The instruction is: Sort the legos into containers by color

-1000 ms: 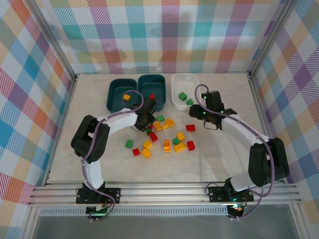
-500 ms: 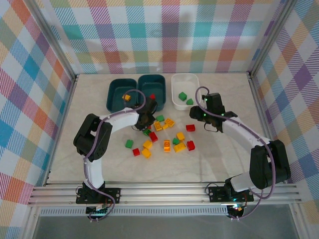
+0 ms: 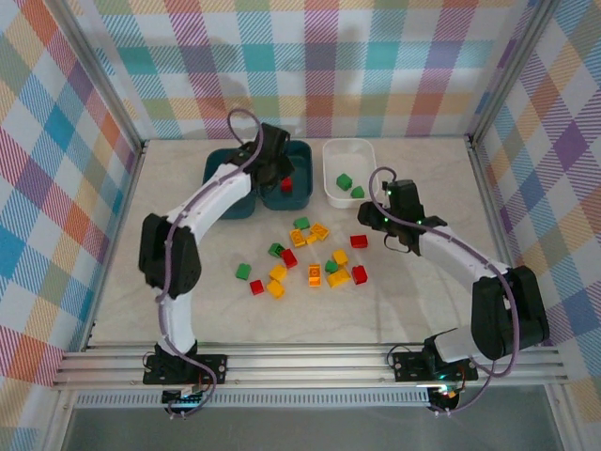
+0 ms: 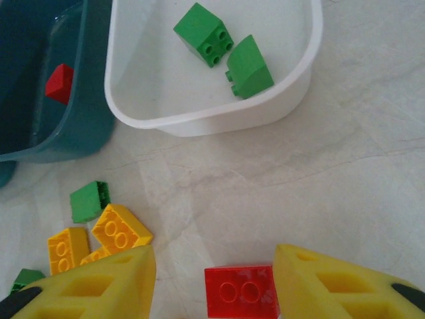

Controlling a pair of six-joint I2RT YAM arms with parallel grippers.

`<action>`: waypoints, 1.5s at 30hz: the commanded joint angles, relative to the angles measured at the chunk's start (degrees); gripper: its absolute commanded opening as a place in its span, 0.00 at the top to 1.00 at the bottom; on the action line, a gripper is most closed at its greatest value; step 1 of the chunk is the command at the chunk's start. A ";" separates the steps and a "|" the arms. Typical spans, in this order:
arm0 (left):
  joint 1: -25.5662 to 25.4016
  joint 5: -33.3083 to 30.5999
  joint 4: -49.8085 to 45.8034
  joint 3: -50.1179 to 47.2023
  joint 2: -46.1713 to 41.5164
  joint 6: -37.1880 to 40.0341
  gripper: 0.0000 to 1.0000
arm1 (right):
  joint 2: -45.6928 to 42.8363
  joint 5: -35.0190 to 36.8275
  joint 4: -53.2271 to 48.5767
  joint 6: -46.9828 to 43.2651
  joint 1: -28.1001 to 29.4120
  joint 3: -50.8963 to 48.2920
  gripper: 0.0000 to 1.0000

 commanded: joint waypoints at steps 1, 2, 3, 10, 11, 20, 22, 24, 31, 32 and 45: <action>1.18 3.13 -7.63 9.30 9.40 7.54 0.88 | -2.18 2.67 5.29 2.84 0.35 -3.89 0.50; 1.36 3.67 -9.05 12.89 12.00 8.36 0.88 | -2.73 3.15 6.41 3.42 0.35 -5.19 0.50; 1.57 4.22 -9.91 15.51 14.04 9.22 0.87 | -3.16 3.55 7.20 3.77 0.35 -6.14 0.50; 1.82 4.77 -10.33 22.28 19.60 12.71 0.79 | -4.70 5.31 12.31 4.61 0.35 -11.16 0.49; 1.87 5.12 -9.96 22.43 19.73 13.09 0.75 | -4.57 5.79 12.96 4.61 0.33 -11.48 0.49; 1.83 5.32 -11.10 21.59 15.01 16.65 0.30 | -4.59 9.92 16.69 4.20 0.35 -14.32 0.46; 1.74 5.44 -9.01 15.98 10.47 16.61 0.30 | -5.69 10.21 17.40 4.06 0.30 -15.02 0.46; 1.39 5.18 -5.37 6.33 4.49 16.01 0.30 | -6.31 10.34 17.45 3.92 0.40 -15.32 0.46; 1.21 -0.84 -2.06 -28.72 -16.61 11.94 0.31 | -4.22 12.71 19.10 2.82 3.07 -15.30 0.46; 1.21 -2.07 -2.24 -32.52 -19.12 11.37 0.32 | -3.73 13.04 18.87 2.48 3.69 -14.84 0.46; -12.03 0.13 2.53 -55.36 -38.63 4.35 0.33 | -3.37 14.69 17.17 2.29 6.22 -13.68 0.45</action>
